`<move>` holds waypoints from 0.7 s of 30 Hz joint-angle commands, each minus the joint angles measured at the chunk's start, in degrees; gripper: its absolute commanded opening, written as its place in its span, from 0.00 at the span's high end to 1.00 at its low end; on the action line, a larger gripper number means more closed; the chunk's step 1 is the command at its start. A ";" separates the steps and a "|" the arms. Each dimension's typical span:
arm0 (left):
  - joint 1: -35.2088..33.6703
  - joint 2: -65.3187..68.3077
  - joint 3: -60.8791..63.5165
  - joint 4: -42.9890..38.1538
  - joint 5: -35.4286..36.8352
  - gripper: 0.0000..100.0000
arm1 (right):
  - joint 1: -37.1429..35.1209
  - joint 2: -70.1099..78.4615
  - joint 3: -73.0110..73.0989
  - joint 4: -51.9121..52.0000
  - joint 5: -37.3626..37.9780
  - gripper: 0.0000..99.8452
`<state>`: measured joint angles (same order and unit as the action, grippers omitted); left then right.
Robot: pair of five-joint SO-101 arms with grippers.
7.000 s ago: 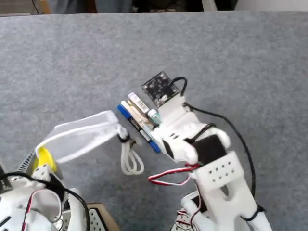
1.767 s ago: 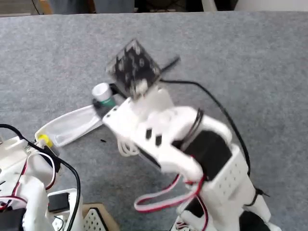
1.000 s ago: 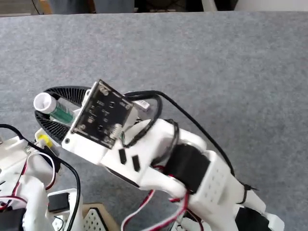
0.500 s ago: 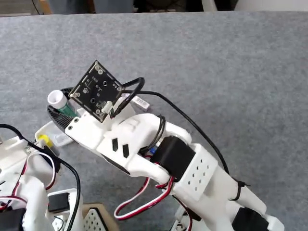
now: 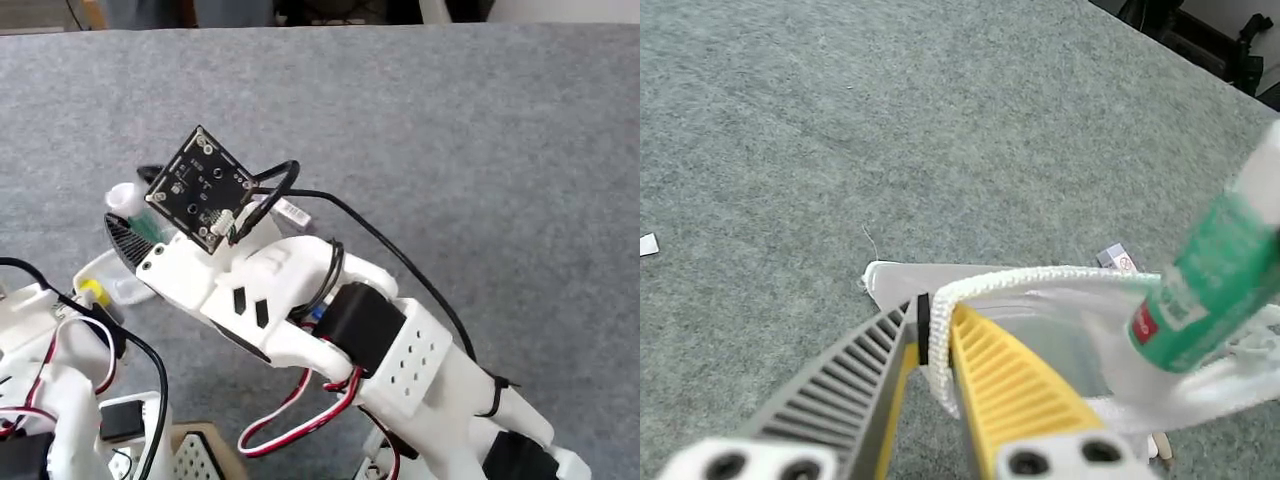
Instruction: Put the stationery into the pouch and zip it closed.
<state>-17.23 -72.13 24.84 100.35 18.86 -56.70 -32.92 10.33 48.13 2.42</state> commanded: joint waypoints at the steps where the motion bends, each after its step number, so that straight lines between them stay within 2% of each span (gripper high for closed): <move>1: 0.22 0.44 1.98 0.88 0.26 0.97 | 0.88 0.22 -0.66 -1.49 -0.09 0.76; 10: 0.13 0.44 1.98 0.88 0.26 0.97 | 0.88 0.31 -0.57 -1.49 -0.09 0.76; 16: 0.22 0.44 1.98 0.88 0.26 0.97 | 0.79 -0.04 -0.40 -1.14 -0.09 0.86; 21: 0.13 0.44 1.98 0.88 0.26 0.97 | 0.62 -0.04 -0.57 -1.23 -0.09 0.88</move>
<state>-17.23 -72.13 24.84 100.35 18.86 -56.70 -32.92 10.33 48.13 2.42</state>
